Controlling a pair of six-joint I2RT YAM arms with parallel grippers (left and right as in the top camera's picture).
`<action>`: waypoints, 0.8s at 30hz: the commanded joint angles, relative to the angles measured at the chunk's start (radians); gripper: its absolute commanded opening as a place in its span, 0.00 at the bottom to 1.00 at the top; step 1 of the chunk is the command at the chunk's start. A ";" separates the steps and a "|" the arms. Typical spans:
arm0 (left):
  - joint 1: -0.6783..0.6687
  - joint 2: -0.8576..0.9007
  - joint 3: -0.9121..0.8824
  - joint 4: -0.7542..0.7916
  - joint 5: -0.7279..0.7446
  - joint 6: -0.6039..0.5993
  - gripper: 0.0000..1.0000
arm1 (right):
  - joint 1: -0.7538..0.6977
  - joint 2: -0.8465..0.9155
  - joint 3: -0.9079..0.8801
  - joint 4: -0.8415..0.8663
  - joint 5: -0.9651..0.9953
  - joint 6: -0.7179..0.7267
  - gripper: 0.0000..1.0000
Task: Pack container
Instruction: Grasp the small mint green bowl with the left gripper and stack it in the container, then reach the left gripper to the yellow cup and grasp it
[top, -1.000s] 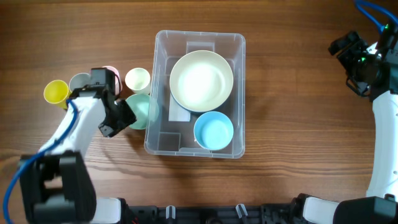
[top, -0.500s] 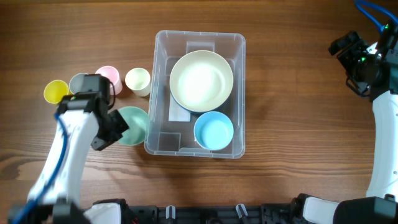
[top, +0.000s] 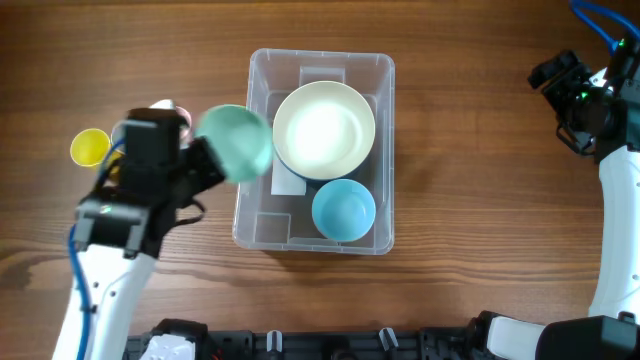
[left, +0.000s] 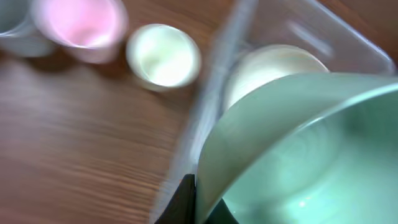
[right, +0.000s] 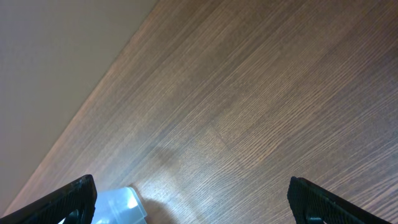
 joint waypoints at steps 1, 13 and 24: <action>-0.200 0.072 0.013 0.034 0.040 0.019 0.04 | 0.002 0.010 0.008 0.002 -0.005 0.007 0.99; -0.510 0.414 0.013 0.042 0.041 0.009 0.53 | 0.002 0.010 0.008 0.002 -0.005 0.007 1.00; -0.087 0.148 0.111 -0.072 -0.175 0.015 0.78 | 0.002 0.010 0.008 0.002 -0.005 0.007 1.00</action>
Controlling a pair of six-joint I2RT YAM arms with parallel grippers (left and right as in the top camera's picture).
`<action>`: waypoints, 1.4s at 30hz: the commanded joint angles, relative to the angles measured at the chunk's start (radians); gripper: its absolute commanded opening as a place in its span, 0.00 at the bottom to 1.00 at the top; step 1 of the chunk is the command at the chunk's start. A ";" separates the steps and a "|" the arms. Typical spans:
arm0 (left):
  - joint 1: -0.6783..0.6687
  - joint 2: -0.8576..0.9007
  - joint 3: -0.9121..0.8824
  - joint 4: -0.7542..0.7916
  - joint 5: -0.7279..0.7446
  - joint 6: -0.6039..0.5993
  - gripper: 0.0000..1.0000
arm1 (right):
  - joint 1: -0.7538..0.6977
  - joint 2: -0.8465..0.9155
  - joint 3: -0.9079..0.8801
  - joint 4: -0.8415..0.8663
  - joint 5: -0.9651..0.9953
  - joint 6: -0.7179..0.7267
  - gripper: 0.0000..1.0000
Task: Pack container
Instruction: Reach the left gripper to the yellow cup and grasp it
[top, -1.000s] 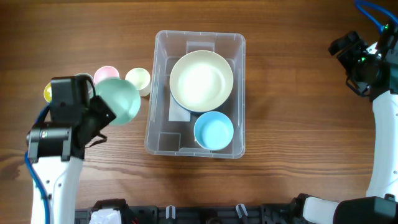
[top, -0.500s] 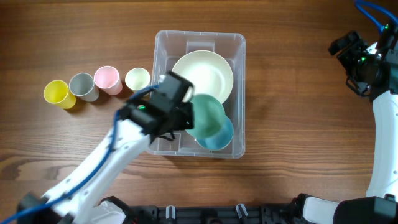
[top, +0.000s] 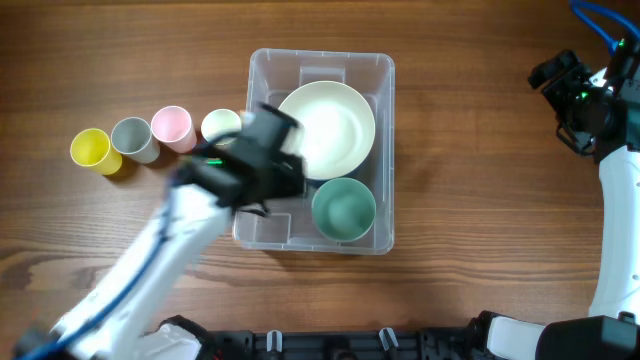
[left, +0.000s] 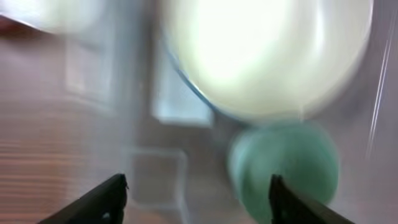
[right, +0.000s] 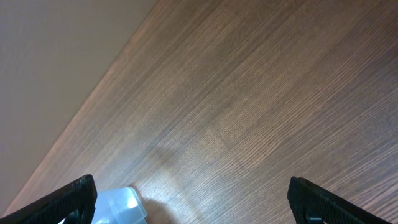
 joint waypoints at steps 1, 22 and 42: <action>0.272 -0.103 0.026 -0.008 -0.127 -0.001 0.79 | 0.002 0.010 0.008 0.002 -0.005 0.007 1.00; 1.084 0.395 0.026 0.286 0.129 0.085 0.56 | 0.002 0.010 0.008 0.002 -0.005 0.007 0.99; 1.084 0.485 0.024 0.333 0.092 0.114 0.15 | 0.002 0.010 0.008 0.002 -0.005 0.007 1.00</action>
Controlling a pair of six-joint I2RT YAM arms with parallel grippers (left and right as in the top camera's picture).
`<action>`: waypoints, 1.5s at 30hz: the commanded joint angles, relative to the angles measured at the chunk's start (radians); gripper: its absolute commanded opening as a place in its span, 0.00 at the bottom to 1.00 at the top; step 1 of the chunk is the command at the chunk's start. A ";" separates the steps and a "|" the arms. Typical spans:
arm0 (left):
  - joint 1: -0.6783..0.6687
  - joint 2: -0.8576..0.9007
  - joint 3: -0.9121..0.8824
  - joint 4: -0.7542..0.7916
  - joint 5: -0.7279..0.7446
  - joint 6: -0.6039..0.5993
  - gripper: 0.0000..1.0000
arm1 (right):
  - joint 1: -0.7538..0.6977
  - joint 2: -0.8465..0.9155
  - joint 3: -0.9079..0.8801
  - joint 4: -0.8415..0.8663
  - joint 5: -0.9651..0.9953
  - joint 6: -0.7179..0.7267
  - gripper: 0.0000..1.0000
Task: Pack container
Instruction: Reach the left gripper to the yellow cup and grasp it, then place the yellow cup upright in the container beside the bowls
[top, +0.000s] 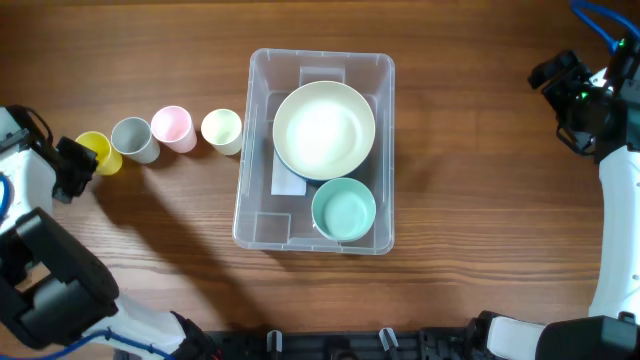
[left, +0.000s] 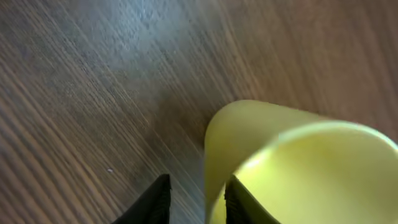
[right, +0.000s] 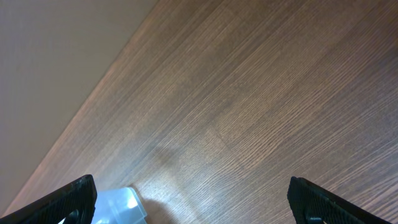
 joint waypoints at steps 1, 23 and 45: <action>0.005 0.014 0.006 -0.008 0.001 0.013 0.04 | 0.002 0.010 0.008 0.002 -0.005 0.007 1.00; -0.758 -0.494 0.208 -0.521 0.047 0.064 0.04 | 0.002 0.010 0.008 0.002 -0.005 0.007 1.00; -1.071 -0.152 -0.051 -0.361 -0.022 0.026 0.20 | 0.002 0.010 0.008 0.003 -0.005 0.007 0.99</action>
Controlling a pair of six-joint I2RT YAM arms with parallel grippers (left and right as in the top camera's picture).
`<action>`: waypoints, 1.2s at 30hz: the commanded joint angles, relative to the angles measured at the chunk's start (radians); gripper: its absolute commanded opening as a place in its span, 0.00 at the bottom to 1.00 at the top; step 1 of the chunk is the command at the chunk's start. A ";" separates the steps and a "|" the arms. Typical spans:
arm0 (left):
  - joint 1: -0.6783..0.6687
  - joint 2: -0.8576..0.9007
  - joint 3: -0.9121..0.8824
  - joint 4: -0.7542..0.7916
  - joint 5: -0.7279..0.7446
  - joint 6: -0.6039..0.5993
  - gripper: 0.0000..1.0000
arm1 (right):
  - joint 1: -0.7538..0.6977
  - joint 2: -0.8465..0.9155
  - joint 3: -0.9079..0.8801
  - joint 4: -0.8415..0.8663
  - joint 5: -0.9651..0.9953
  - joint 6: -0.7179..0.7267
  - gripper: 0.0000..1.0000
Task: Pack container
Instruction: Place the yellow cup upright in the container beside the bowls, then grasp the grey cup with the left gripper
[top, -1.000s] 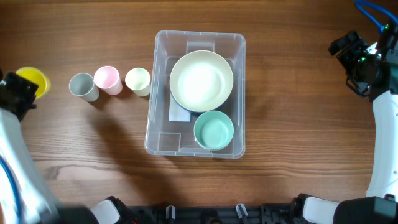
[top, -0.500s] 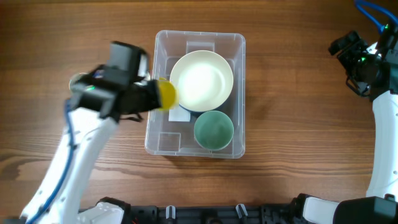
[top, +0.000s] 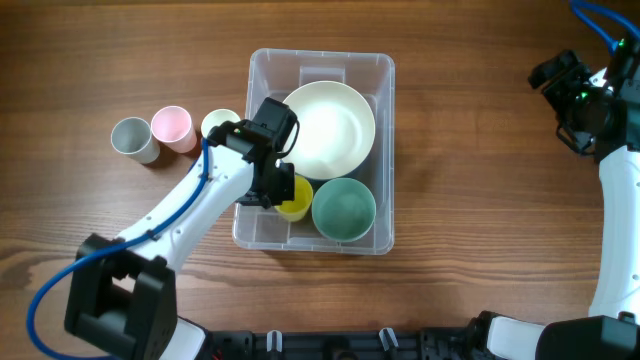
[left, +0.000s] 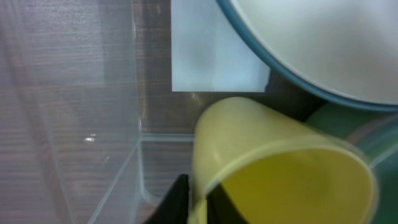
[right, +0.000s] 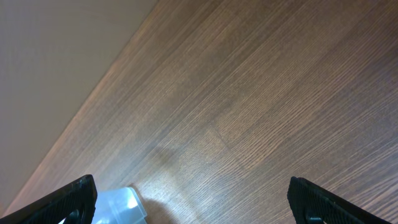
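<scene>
The clear plastic container (top: 383, 150) holds a large white bowl (top: 325, 128) at the back and a green bowl (top: 344, 208) at the front right. My left gripper (top: 283, 194) reaches into its front left part, shut on the rim of a yellow cup (top: 294, 203). In the left wrist view the yellow cup (left: 273, 165) fills the lower middle. There my left gripper (left: 194, 202) pinches its wall, above the bin floor and beside the white bowl (left: 323, 43). My right gripper (right: 196, 202) is open over bare table at the far right.
A grey cup (top: 132, 138), a pink cup (top: 172, 126) and a cream cup (top: 217, 123) stand in a row left of the container, the cream one partly behind my left arm. A white label (left: 214, 56) lies on the bin floor. The right arm (top: 580, 95) stays at the table's right edge.
My left gripper was at the yellow cup at the far left of the table. Now it is shut on that cup inside the container, left of the green bowl. The right arm has not moved.
First my left gripper held the green bowl beside the container's left wall. Then the green bowl sat on the blue one in the container and the gripper was open. After that it was at the yellow cup, which is now held in the container.
</scene>
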 joint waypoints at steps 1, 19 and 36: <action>-0.002 -0.014 0.016 -0.015 -0.014 -0.003 0.29 | 0.002 0.010 0.008 0.002 -0.005 0.007 1.00; 0.784 -0.182 0.240 -0.036 -0.116 -0.048 0.87 | 0.002 0.010 0.008 0.003 -0.005 0.007 1.00; 0.918 0.269 0.240 0.060 0.062 -0.021 0.04 | 0.002 0.010 0.008 0.002 -0.005 0.007 1.00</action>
